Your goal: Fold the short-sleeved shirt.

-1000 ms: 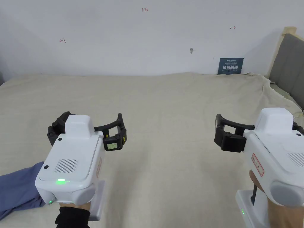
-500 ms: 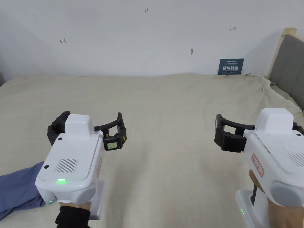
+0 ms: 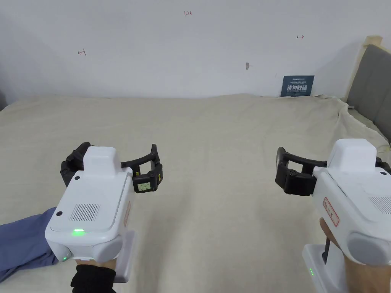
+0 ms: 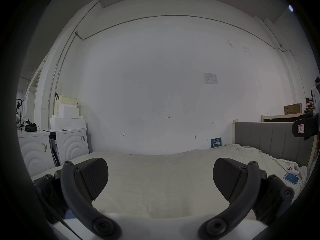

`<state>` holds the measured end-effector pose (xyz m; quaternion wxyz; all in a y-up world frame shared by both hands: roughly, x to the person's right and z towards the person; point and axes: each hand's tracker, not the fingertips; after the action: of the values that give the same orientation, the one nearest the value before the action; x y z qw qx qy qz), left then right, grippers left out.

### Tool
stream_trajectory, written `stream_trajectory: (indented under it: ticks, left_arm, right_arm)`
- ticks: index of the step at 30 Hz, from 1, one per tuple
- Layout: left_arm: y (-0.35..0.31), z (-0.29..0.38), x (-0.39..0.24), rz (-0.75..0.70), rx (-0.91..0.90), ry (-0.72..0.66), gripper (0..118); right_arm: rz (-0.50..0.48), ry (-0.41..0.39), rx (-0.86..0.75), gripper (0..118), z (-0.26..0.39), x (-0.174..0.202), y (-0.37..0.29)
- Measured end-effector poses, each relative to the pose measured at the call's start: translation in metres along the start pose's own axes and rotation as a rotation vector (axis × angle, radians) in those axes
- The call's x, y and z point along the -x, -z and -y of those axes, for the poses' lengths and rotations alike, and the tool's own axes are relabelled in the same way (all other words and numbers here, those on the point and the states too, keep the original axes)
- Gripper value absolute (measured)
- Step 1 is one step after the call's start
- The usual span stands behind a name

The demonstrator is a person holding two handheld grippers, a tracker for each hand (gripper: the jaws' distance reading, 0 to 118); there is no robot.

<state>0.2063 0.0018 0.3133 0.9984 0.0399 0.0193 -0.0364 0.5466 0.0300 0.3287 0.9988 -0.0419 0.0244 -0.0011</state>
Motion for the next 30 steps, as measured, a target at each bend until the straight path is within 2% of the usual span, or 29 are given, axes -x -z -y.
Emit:
stream_trajectory:
  ticks: [22, 24, 30]
  left_arm:
    - [-0.001, -0.001, -0.001, 0.0, -0.002, 0.002, 118]
    - [-0.001, -0.001, 0.0, 0.001, -0.001, -0.002, 118]
    - [-0.003, -0.003, 0.002, 0.003, -0.004, -0.001, 118]
  right_arm:
    - [-0.007, -0.005, 0.02, 118, -0.002, 0.0, 0.004]
    - [-0.001, 0.02, 0.048, 118, -0.005, 0.0, 0.006]
    - [0.15, 0.176, 0.251, 118, -0.014, 0.003, 0.019]
